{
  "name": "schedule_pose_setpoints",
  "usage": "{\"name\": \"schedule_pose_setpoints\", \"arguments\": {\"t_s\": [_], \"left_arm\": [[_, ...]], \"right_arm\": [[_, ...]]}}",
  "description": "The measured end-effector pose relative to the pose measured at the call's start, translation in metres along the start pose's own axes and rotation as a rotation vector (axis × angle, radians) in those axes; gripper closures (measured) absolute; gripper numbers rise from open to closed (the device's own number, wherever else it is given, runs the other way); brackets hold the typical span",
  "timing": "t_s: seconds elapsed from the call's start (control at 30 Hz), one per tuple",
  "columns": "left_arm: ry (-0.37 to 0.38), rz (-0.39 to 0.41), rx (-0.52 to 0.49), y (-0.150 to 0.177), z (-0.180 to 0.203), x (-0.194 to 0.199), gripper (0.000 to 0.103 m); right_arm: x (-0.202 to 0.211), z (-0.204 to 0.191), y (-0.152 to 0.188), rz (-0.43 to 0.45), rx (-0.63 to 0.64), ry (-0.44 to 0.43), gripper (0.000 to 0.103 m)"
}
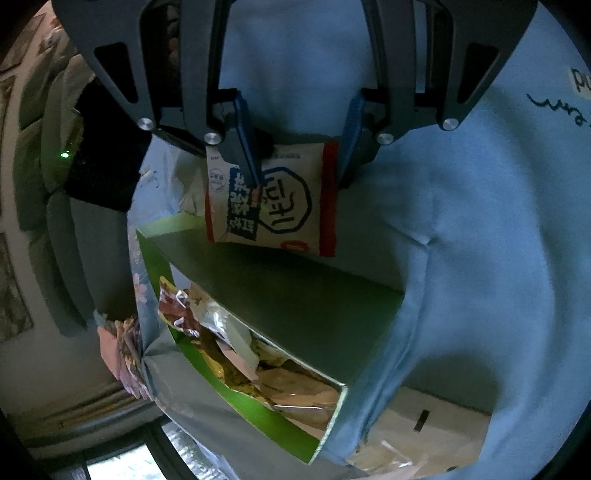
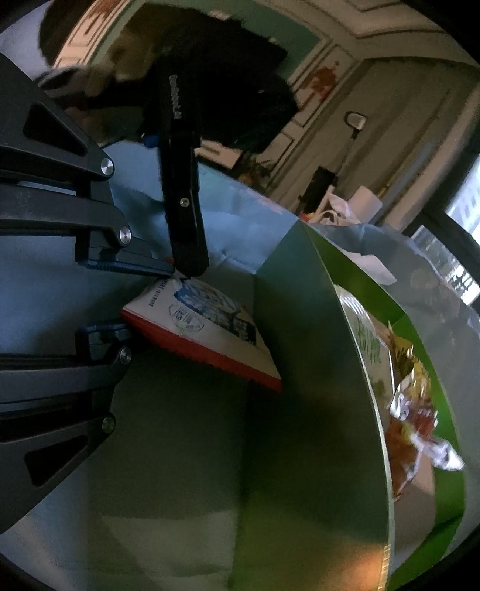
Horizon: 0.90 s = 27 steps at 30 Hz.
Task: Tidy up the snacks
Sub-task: 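Close the left gripper on the white biscuit packet's edge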
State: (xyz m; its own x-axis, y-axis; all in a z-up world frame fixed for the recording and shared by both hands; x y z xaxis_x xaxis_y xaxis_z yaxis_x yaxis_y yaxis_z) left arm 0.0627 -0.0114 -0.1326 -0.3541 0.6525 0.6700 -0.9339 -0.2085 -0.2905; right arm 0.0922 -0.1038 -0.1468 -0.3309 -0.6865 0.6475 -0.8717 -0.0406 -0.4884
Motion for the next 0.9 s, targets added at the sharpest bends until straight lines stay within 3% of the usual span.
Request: {"name": "schedule_pose_setpoints", "arguments": {"t_s": [0.17,0.27,0.5,0.77,0.9], "left_arm": [[0.061,-0.005,0.057,0.001,0.0,-0.001,0.06],[0.088,-0.004,0.063,0.001,0.006,-0.002,0.049],[0.112,-0.01,0.087,0.0,0.01,-0.005,0.049],[0.124,-0.082,0.054,0.001,0.016,-0.013,0.049],[0.153,-0.094,0.074,-0.001,0.016,-0.018,0.049]], "right_arm": [[0.0,0.009,-0.004,-0.014,-0.111,-0.095,0.083],[-0.002,0.009,-0.004,-0.022,-0.113,-0.098,0.083],[0.003,0.012,-0.002,-0.062,-0.085,0.047,0.081],[0.034,0.027,-0.005,-0.043,-0.091,0.154,0.055],[0.038,0.036,-0.013,-0.032,-0.094,0.189,0.052]]}}
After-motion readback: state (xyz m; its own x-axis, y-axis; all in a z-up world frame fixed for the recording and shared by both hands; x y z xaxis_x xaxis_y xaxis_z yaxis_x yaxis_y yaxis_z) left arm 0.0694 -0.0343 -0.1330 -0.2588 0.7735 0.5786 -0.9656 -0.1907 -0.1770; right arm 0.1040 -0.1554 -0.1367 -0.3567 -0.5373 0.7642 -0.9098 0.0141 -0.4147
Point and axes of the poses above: each gripper's, at about its wrist camera, not at the fingertips, and x roughly against the way its jaws point, z to its right, y to its underside, the point moved 8 cm from there along -x, roughly the way its jaws point, and after that the axes turned 3 degrees about y, right-handed, at the moved point
